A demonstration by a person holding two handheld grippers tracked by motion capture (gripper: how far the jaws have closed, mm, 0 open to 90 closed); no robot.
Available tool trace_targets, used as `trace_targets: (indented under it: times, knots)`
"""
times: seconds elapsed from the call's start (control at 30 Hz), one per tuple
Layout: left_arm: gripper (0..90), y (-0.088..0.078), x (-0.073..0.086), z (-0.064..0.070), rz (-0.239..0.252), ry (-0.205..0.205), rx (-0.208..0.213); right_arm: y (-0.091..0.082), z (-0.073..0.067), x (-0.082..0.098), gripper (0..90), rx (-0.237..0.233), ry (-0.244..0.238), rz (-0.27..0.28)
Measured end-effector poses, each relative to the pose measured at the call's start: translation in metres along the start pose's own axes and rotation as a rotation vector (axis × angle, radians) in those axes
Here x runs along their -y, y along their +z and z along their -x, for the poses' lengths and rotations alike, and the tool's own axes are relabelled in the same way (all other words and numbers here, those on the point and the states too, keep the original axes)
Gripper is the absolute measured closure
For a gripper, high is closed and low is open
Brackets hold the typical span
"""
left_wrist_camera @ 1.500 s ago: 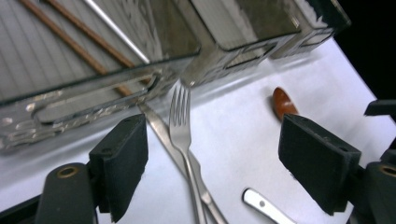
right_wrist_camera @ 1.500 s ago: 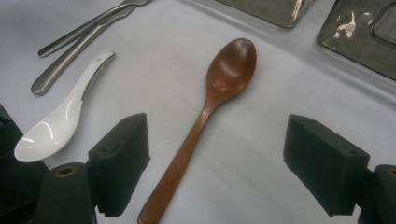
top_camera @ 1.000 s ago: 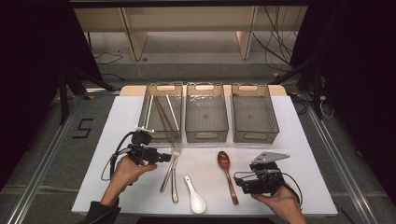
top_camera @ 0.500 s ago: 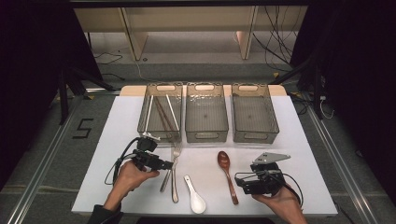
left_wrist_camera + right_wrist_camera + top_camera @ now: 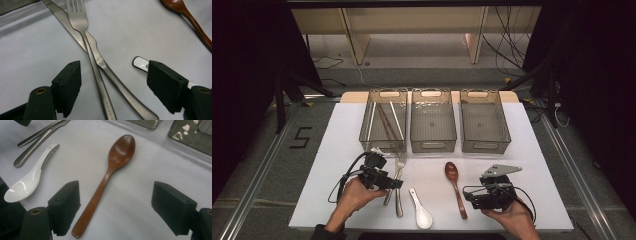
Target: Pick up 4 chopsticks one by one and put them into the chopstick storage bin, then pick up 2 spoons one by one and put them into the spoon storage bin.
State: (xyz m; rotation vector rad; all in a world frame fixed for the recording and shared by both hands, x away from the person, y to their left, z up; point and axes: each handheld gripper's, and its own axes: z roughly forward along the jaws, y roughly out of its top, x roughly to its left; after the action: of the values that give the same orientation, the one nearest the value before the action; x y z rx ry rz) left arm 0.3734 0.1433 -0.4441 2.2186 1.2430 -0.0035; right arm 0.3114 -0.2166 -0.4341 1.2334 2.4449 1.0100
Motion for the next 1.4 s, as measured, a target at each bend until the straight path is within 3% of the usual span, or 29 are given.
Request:
trace_targets:
  times: [0.3, 0.53, 0.8, 1.13, 1.4]
  knots:
    - [25.5, -0.003, 0.011, 0.004, 0.018, 0.011, 0.015, 0.002, -0.002, 0.001, 24.1, 0.004, 0.002, -0.007]
    - [23.7, -0.011, 0.02, -0.003, 0.095, -0.02, 0.017, 0.003, -0.007, -0.003, 24.5, 0.0, -0.004, -0.012]
    - [22.8, -0.016, 0.027, -0.007, 0.135, -0.031, 0.015, 0.01, -0.017, -0.009, 25.6, -0.037, -0.014, -0.019]
    - [21.8, -0.022, 0.044, -0.015, 0.187, -0.055, 0.014, 0.031, -0.048, -0.025, 28.8, -0.107, -0.047, -0.054]
    - [19.8, -0.024, 0.053, -0.017, 0.232, -0.047, 0.018, 0.054, -0.076, -0.038, 32.6, -0.151, -0.076, -0.103]
